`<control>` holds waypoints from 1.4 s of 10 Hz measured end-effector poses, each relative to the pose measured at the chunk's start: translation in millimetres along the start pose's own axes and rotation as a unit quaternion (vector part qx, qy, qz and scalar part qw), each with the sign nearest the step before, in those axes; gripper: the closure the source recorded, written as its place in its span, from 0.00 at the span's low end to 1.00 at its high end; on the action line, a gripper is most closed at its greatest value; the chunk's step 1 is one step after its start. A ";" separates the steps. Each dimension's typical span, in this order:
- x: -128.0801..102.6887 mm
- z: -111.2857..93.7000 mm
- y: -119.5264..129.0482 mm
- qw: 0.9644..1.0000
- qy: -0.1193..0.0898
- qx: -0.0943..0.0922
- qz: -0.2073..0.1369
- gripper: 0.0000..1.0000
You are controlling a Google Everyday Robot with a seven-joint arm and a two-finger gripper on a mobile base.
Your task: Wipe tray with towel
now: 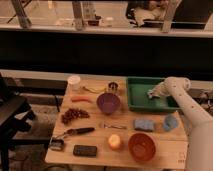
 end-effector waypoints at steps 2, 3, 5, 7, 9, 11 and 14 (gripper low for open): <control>-24.2 12.1 -2.1 1.000 -0.009 -0.002 -0.019 1.00; -35.1 16.3 -3.5 1.000 -0.012 -0.003 -0.026 1.00; -60.2 28.0 -5.3 0.999 -0.019 -0.010 -0.043 1.00; -75.2 34.5 -6.8 0.998 -0.024 -0.013 -0.057 1.00; -87.9 35.8 -4.6 0.997 -0.025 -0.019 -0.065 1.00; -87.5 31.8 2.8 0.997 -0.025 -0.028 -0.065 1.00; -63.7 6.2 34.7 0.997 -0.014 -0.047 -0.066 1.00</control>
